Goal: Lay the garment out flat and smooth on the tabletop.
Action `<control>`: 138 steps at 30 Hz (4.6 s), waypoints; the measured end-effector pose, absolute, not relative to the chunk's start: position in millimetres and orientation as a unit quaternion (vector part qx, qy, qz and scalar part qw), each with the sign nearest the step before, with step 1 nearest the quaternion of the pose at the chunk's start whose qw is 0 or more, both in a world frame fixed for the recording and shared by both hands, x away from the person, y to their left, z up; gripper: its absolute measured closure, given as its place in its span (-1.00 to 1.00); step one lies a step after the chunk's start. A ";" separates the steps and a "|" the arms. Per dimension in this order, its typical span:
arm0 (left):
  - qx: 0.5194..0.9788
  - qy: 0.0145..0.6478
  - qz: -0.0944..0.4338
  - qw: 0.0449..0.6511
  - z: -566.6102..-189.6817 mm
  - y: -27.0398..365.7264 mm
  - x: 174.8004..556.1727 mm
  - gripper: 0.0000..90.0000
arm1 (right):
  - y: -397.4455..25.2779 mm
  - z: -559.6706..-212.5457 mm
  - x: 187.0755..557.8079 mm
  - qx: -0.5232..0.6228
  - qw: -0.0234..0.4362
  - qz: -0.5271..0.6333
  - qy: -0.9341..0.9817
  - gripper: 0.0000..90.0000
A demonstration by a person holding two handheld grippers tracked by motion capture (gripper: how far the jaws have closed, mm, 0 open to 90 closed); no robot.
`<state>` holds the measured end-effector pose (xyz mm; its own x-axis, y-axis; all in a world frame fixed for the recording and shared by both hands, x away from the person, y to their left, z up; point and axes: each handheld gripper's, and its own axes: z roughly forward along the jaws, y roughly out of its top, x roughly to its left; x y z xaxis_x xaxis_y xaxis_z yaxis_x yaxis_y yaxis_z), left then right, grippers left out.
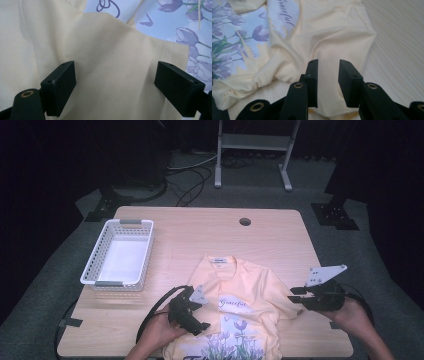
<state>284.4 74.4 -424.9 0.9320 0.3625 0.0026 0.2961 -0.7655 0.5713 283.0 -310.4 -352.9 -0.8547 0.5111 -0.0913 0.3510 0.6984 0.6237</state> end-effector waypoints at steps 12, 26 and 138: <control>0.937 0.172 0.055 0.299 -425.5 75.6 284.6 -0.63 | -257.9 -366.1 265.1 0.207 0.082 0.341 0.914 0.13; 0.933 0.179 0.049 0.308 -423.8 76.7 286.7 -0.63 | -192.2 -406.2 265.6 0.178 0.053 0.331 0.925 -0.20; 0.954 0.165 0.131 0.212 -359.8 181.9 324.7 0.82 | -219.6 -425.1 281.6 0.207 0.056 0.266 0.940 -0.56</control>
